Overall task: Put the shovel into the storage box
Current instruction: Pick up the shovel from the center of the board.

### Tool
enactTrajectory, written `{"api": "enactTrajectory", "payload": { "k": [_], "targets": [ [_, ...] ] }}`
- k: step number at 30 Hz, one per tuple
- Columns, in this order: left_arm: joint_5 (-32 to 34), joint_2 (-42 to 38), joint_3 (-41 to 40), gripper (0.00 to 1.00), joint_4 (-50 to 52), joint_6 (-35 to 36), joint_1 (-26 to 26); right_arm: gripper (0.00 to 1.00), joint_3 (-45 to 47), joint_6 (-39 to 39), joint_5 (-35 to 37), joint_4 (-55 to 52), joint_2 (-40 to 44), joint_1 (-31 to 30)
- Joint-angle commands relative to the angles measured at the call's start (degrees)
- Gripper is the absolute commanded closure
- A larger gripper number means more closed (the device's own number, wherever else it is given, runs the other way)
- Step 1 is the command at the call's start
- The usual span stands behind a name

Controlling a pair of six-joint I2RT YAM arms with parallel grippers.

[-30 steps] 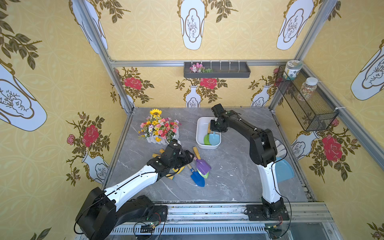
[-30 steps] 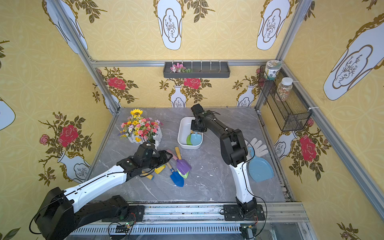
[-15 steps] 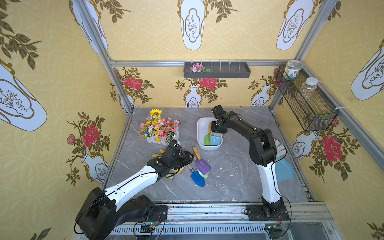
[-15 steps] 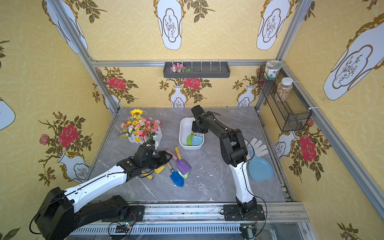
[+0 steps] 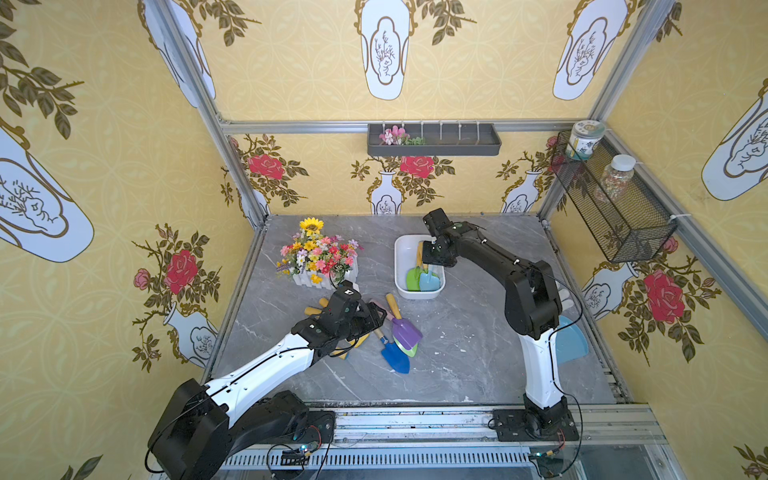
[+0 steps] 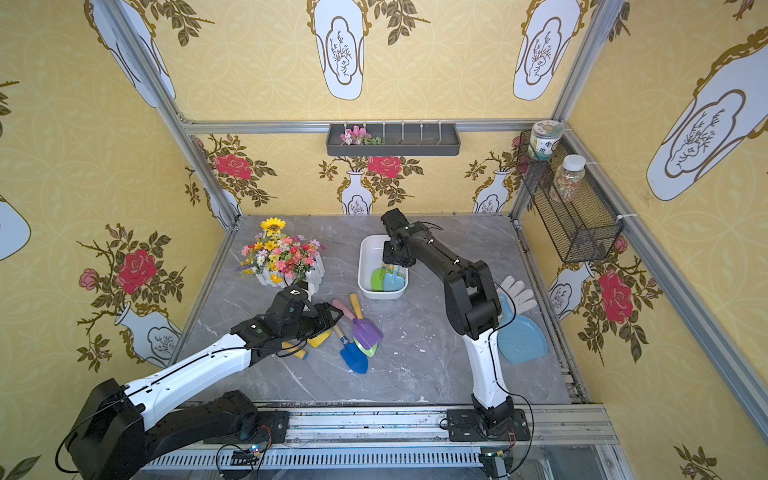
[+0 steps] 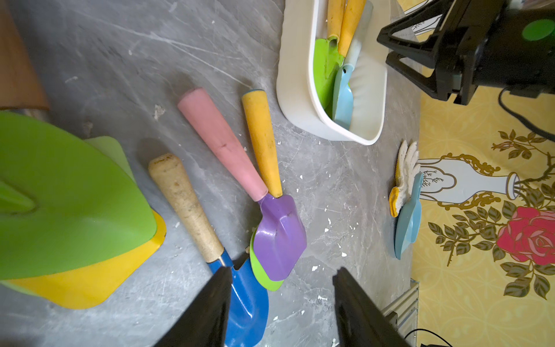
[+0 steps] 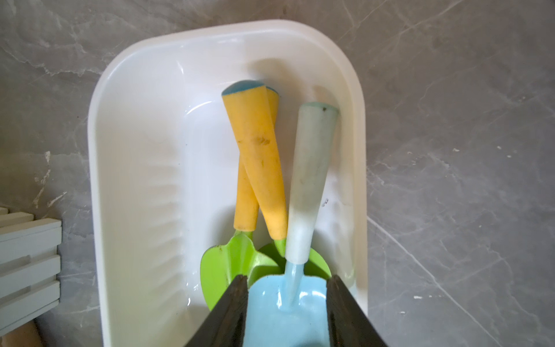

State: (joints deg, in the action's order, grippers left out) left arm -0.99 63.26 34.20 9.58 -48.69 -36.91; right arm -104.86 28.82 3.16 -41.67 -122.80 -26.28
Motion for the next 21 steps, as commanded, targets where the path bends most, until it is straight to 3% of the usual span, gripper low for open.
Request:
{"api": "enactTrajectory", "payload": {
  "k": [1,21],
  "targets": [
    [1.25,-0.66,-0.62,0.41,0.42,-0.53,0.08,0.52,1.4,-0.64,0.45,0.43,1.95,-0.85],
    [5.2,-4.89,-2.19,0.44,5.29,-2.99,0.08,0.52,14.06,-0.69,0.33,3.61,12.81,-7.09]
  ]
}}
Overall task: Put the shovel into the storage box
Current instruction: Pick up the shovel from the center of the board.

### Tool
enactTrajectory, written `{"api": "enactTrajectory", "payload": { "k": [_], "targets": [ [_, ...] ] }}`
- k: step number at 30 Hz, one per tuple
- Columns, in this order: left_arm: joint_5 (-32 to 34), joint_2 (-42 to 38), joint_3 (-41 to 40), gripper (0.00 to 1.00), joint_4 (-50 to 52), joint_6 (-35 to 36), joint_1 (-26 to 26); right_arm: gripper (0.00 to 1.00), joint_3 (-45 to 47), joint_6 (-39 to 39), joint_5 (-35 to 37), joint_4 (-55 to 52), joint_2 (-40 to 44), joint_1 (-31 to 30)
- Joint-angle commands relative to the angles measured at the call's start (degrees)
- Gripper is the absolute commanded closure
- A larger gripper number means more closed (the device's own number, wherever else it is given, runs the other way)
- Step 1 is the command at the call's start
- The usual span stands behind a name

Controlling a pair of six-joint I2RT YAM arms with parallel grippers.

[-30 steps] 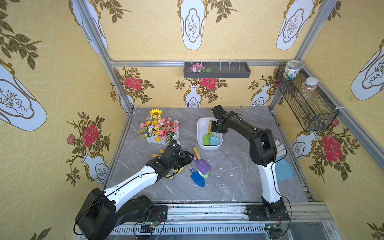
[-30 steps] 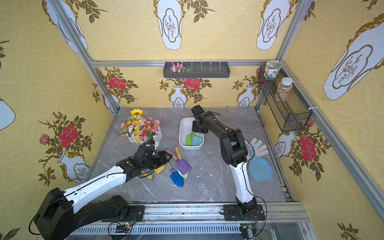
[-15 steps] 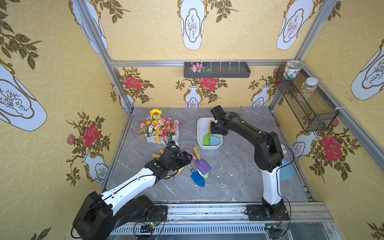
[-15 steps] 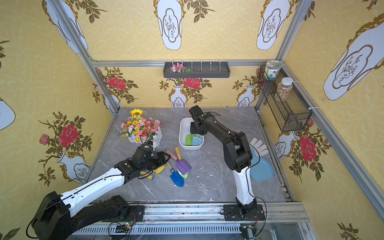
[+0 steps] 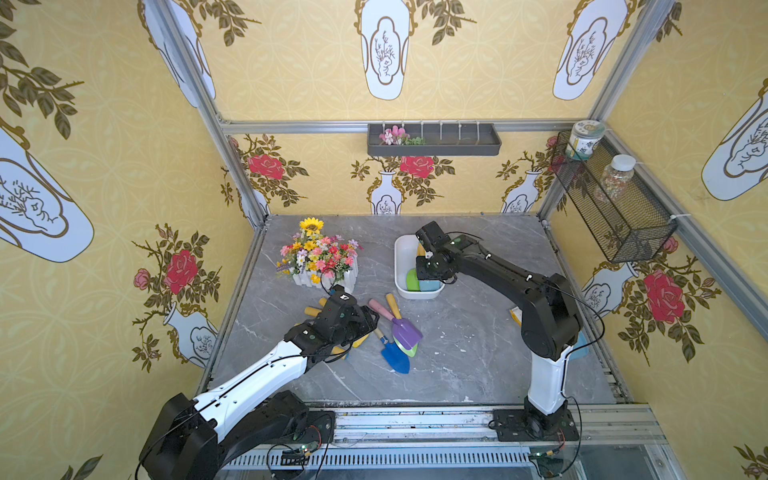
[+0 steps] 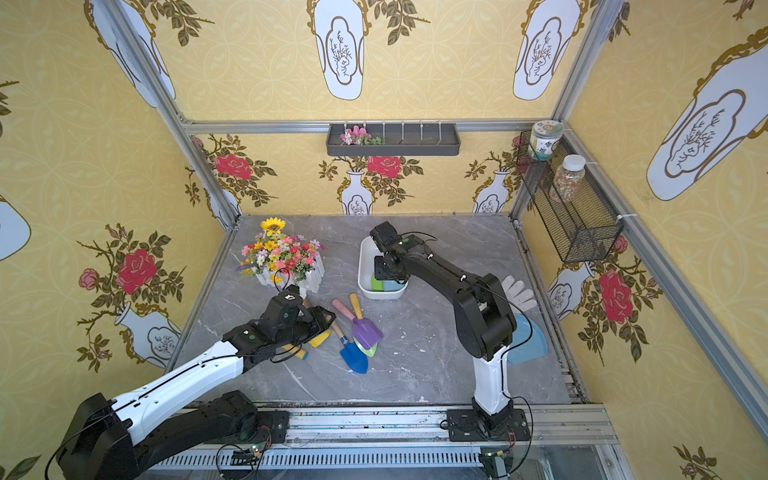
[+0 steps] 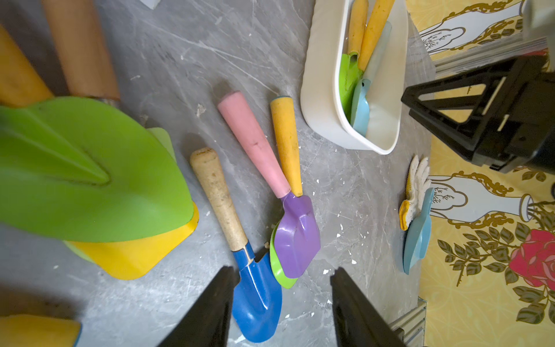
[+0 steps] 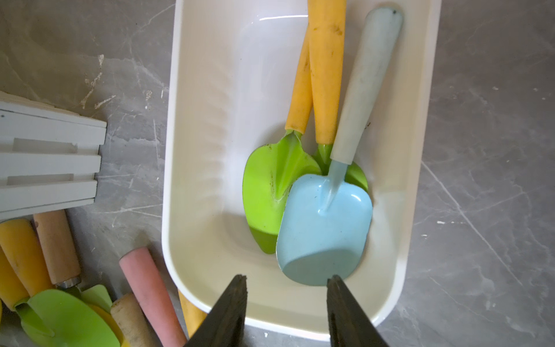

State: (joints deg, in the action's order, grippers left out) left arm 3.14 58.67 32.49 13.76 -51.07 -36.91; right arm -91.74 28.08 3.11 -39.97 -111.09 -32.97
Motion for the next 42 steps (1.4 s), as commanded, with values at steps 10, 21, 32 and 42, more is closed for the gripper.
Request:
{"api": "enactTrajectory", "payload": {
  "k": [10,21,32,42],
  "targets": [
    [1.72,-0.58,-0.79,0.46,1.97,-1.35,0.11,0.52,7.68,1.36,-0.56,4.01,5.59,-2.27],
    [0.66,4.15,2.0,0.47,0.4,-1.64,0.1,0.52,16.87,3.21,-1.62,6.45,13.6,-2.89],
    [0.81,17.22,10.19,0.48,0.95,-5.09,0.08,0.49,26.59,5.24,-0.24,6.83,23.04,-2.03],
    [0.54,26.01,15.62,0.52,1.8,-7.17,0.11,0.47,33.45,7.51,-0.61,8.54,27.1,0.18]
  ]
}}
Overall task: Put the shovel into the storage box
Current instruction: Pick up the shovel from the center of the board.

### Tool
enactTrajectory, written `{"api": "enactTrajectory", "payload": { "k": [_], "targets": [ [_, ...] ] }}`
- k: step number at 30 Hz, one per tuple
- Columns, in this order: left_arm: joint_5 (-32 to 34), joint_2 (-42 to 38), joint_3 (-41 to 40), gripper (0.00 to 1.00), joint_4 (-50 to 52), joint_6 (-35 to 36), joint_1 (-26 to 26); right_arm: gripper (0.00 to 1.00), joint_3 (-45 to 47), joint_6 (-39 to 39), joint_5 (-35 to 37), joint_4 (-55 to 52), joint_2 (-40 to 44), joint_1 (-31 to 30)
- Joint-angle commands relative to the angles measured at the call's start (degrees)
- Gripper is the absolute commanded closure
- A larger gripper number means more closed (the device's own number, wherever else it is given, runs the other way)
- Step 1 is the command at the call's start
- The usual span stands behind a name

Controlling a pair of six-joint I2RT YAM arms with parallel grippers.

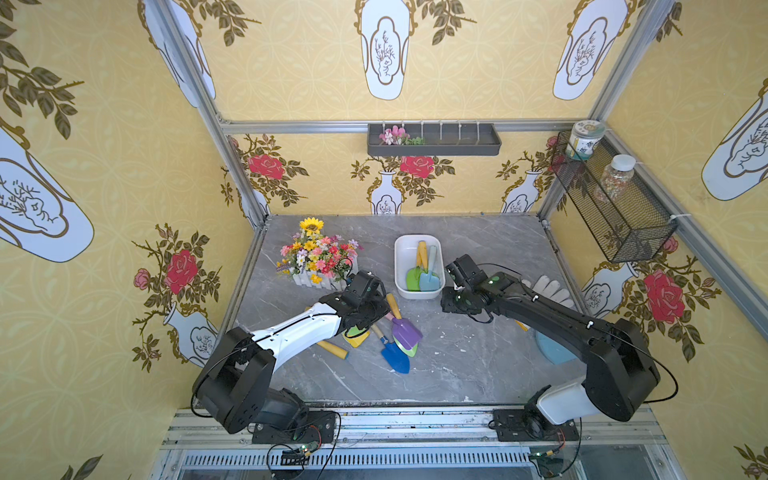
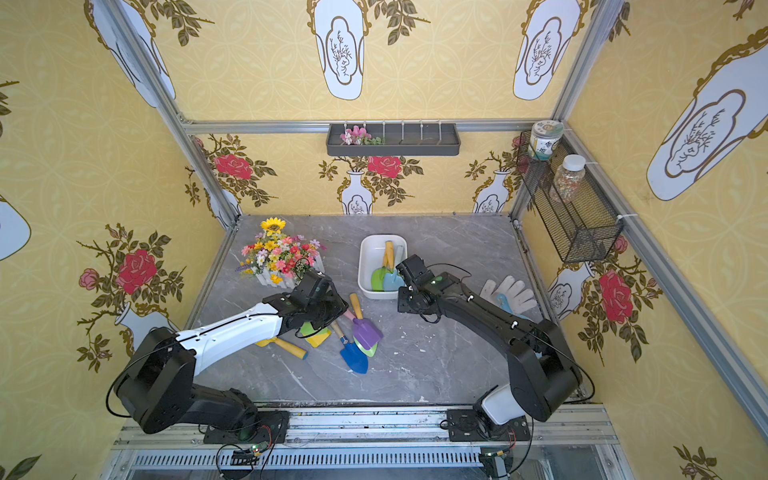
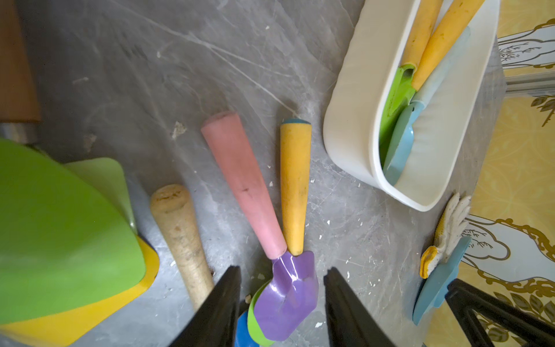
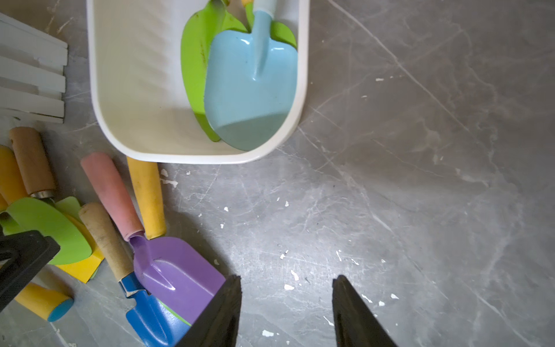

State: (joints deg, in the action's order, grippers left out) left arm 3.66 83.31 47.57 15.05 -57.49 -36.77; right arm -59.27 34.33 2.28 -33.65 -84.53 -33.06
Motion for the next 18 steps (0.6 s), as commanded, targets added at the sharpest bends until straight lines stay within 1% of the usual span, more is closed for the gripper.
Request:
{"api": "enactTrajectory", "payload": {
  "k": [1,3,18],
  "targets": [
    [-0.2,2.08,0.87,0.52,0.42,-0.85,-0.01,0.47,1.49,1.47,0.26,2.41,0.77,0.46],
    [-0.54,3.53,1.71,0.55,0.89,-0.82,0.04,0.47,2.24,1.74,0.23,2.66,1.19,0.71],
    [-2.59,9.78,2.51,0.56,-1.7,-1.9,0.21,0.46,4.32,2.59,-0.57,3.97,1.58,1.86]
  ]
}}
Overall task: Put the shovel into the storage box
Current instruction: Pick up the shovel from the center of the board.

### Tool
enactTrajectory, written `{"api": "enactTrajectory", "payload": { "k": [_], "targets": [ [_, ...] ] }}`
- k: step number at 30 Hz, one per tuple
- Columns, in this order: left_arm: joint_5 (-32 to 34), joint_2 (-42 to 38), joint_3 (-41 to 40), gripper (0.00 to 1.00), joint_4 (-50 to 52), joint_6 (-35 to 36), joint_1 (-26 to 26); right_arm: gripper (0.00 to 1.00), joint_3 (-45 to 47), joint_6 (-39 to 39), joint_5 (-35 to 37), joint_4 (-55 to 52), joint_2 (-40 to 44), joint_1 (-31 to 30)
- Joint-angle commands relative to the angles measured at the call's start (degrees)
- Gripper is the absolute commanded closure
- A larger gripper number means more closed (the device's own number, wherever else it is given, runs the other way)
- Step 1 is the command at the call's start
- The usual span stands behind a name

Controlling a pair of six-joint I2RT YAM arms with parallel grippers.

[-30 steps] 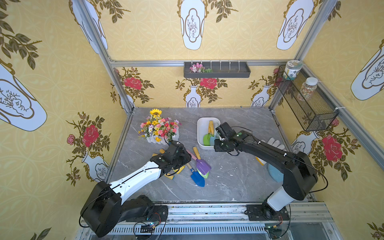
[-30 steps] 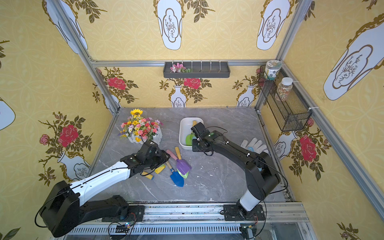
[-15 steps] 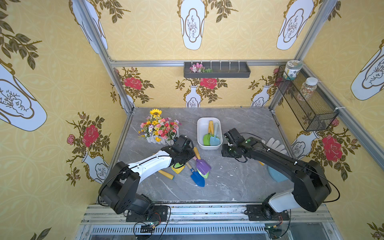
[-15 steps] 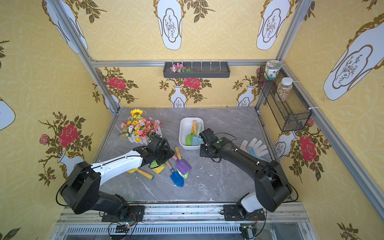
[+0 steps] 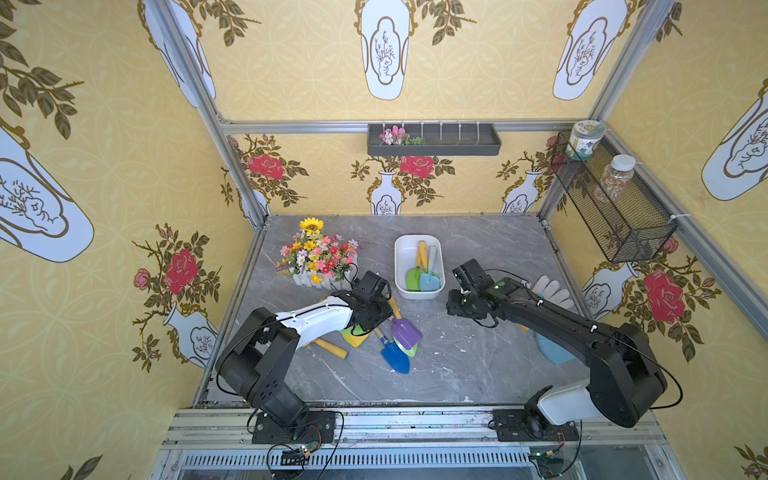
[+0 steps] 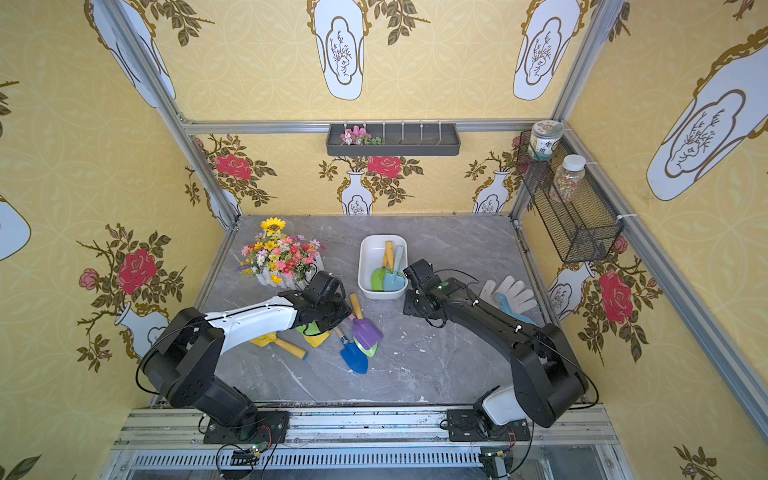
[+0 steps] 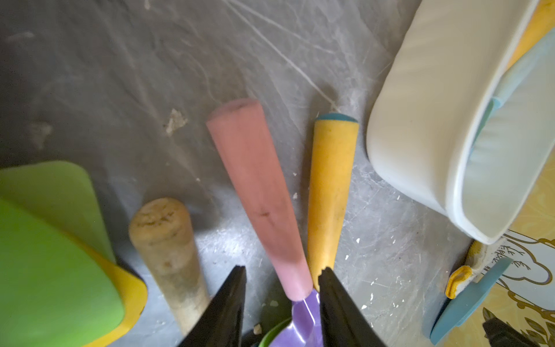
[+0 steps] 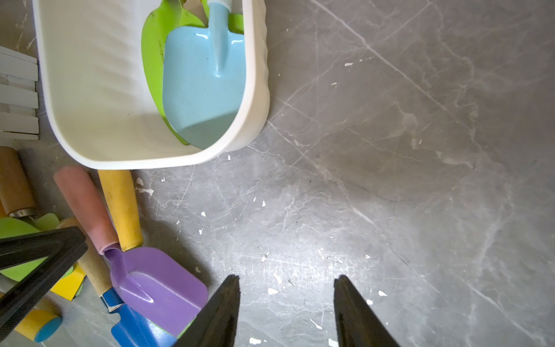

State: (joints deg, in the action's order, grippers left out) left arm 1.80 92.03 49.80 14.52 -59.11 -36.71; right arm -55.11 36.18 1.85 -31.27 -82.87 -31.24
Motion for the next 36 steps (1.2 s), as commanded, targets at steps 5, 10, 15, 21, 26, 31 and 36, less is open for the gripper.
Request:
{"api": "enactTrajectory", "payload": {
  "k": [5,10,15,21,26,31,36],
  "targets": [
    [-0.92,3.01,0.82,0.58,-1.91,-0.32,0.23,0.46,0.62,1.01,0.0,1.82,-0.17,0.04],
    [-1.28,3.94,0.62,0.61,-2.43,-0.42,0.32,0.46,0.97,1.15,0.06,1.65,0.25,0.13],
    [-1.45,4.04,0.47,0.67,-2.91,-0.5,0.41,0.46,1.06,1.21,0.09,1.81,0.25,0.13],
    [-1.62,3.27,0.62,0.76,-2.96,-0.37,0.67,0.46,0.98,1.3,0.35,1.64,0.52,0.21],
    [-1.64,1.58,1.0,0.81,-2.29,-0.12,0.76,0.46,1.05,1.38,0.35,1.56,0.87,0.21],
    [-1.2,-1.58,2.2,0.83,-0.49,0.95,0.76,0.46,0.79,1.34,0.33,1.47,0.96,0.22],
    [-1.21,-4.01,4.41,0.83,1.4,3.23,0.76,0.46,0.28,1.22,0.07,1.4,0.92,0.15]
  ]
}}
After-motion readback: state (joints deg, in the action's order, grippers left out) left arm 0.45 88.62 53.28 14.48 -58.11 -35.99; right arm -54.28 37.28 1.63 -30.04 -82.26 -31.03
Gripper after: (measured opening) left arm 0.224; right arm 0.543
